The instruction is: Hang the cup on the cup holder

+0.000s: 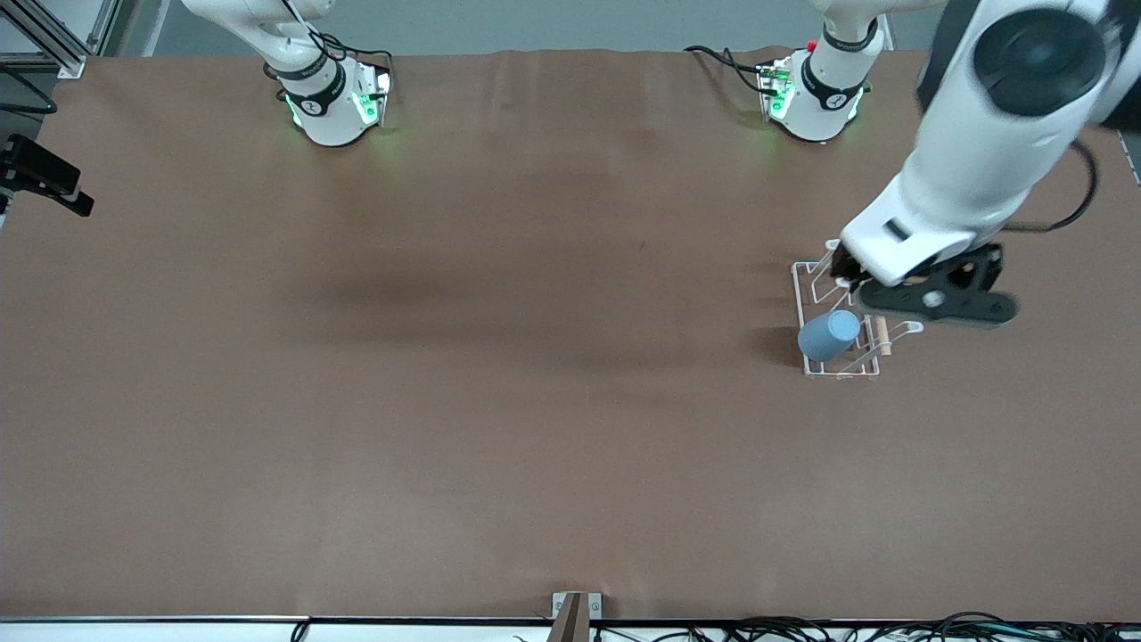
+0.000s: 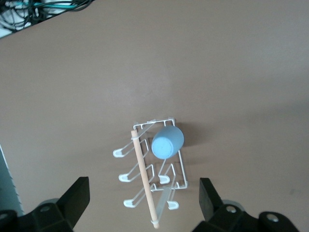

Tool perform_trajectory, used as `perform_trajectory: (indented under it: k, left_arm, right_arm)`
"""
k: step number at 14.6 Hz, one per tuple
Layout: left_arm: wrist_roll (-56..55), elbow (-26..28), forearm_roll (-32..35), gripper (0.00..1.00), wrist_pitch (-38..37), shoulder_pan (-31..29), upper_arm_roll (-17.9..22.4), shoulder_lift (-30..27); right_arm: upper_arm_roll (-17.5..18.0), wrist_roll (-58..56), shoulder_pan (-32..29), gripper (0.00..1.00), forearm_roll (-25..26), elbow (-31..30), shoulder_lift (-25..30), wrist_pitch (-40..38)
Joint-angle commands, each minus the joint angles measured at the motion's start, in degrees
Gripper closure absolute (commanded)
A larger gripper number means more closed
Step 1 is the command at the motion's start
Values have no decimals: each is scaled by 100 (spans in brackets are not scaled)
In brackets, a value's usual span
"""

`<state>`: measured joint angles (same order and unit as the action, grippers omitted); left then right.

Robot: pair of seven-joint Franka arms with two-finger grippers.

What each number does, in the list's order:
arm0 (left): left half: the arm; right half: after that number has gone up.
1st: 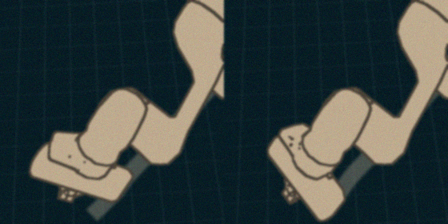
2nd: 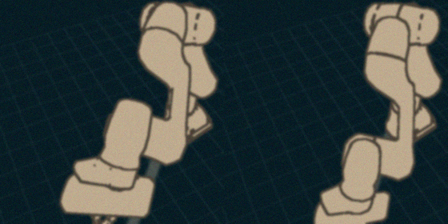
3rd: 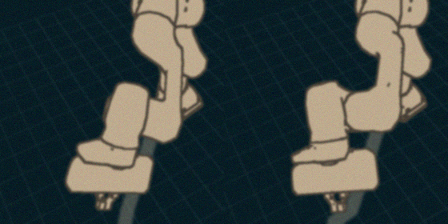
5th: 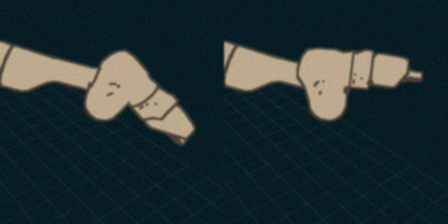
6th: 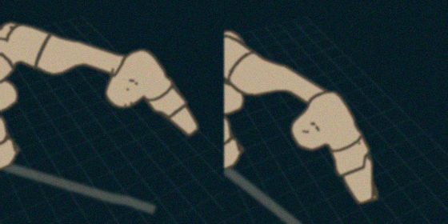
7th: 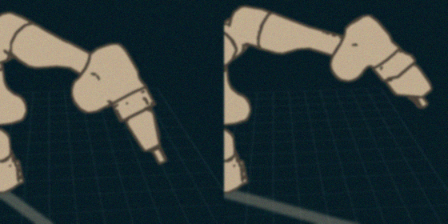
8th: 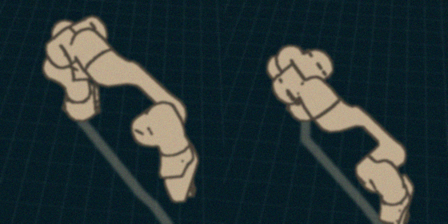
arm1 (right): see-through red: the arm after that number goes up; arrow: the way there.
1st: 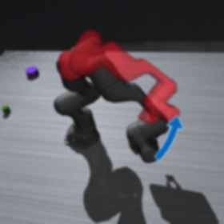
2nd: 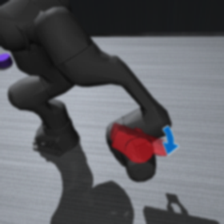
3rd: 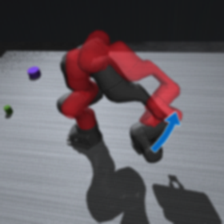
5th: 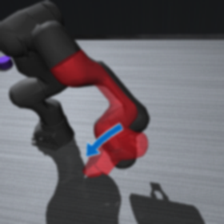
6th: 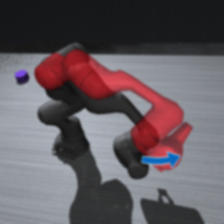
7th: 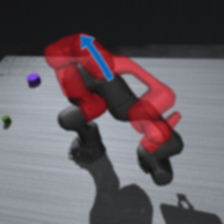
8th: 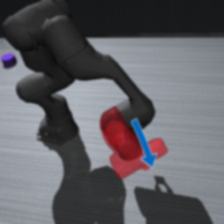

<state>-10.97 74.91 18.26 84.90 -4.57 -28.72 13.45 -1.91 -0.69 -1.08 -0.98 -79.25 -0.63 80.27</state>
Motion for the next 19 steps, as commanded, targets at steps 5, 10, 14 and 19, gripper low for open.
perform_trajectory:
  k: [5, 10, 14, 19]
  left_arm:
    - [559, 1524, -1666, 0, 316, 703, 2131, -1536]
    - [587, 2431, -1861, 0, 695, 773, 2423, -2267]
    - [551, 2388, -1844, 0, 651, 756, 2423, -2338]
    - [605, 2283, -1826, 0, 642, 738, 2450, -2320]
  right_arm:
    - [-55, -45, 38, 0, -69, -144, 125, 33]
    - [-55, -89, 38, 0, -69, -144, 125, 59]
    - [-55, -98, 29, 0, -69, -144, 125, 50]
    - [-55, -98, 29, 0, -69, -144, 125, 33]
